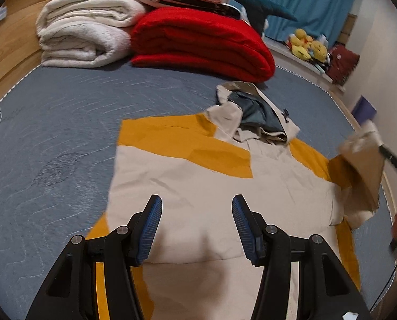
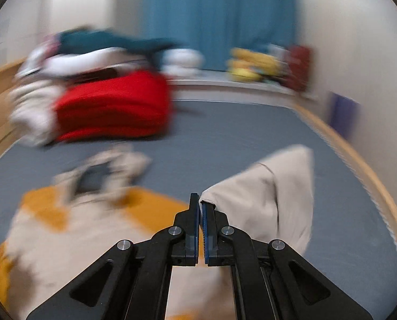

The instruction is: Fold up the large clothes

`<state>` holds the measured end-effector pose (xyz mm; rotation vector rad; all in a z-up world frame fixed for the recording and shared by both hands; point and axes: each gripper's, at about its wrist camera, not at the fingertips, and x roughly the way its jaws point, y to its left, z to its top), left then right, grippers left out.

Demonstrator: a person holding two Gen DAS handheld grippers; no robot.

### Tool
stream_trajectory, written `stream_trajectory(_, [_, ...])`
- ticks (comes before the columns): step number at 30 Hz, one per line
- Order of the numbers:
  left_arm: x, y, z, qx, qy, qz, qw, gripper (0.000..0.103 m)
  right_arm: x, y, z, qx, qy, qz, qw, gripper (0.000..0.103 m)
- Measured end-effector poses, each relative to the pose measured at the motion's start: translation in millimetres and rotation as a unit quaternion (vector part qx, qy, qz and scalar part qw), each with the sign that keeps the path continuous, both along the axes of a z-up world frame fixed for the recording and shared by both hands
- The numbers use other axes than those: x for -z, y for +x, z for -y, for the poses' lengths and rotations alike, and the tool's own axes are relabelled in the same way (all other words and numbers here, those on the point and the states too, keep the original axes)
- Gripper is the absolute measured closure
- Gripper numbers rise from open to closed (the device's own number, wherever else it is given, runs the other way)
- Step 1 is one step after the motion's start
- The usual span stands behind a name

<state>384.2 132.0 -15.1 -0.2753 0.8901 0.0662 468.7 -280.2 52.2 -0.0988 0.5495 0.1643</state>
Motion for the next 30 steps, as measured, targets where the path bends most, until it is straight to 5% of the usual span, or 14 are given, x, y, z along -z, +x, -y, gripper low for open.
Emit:
stream_trajectory(6, [-4, -4, -22, -0.018, -0.018, -0.003, 0.9997, 0.053, 69, -50, -154, -0.142, 0.02, -0.098, 0.985, 0.1])
stream_trajectory(10, [-1, -1, -22, -0.007, -0.029, -0.014, 0.9994, 0.053, 129, -49, -192, -0.155, 0.013, -0.211, 0.965, 0.094])
stream_trajectory(13, [3, 2, -16, 0.004, -0.033, -0.022, 0.9992, 0.053, 131, -60, -188, -0.141, 0.006, -0.219, 0.965, 0.088])
stream_trajectory(20, [7, 5, 1, 0.016, -0.038, -0.025, 0.9989, 0.053, 62, -106, -104, -0.067, 0.038, -0.178, 0.981, 0.061])
stream_trajectory(23, [9, 5, 20, 0.04, -0.034, -0.021, 0.9984, 0.065, 39, -121, -66, -0.032, 0.071, -0.156, 0.985, 0.059])
stream_trajectory(27, [14, 6, 51, 0.08, -0.033, -0.013, 0.9962, 0.075, 56, -118, -32, 0.004, 0.125, -0.16, 0.979, 0.059])
stream_trajectory(30, [17, 8, 76, 0.11, -0.037, -0.003, 0.9933, 0.076, 92, -93, -22, 0.046, 0.159, -0.218, 0.962, 0.059])
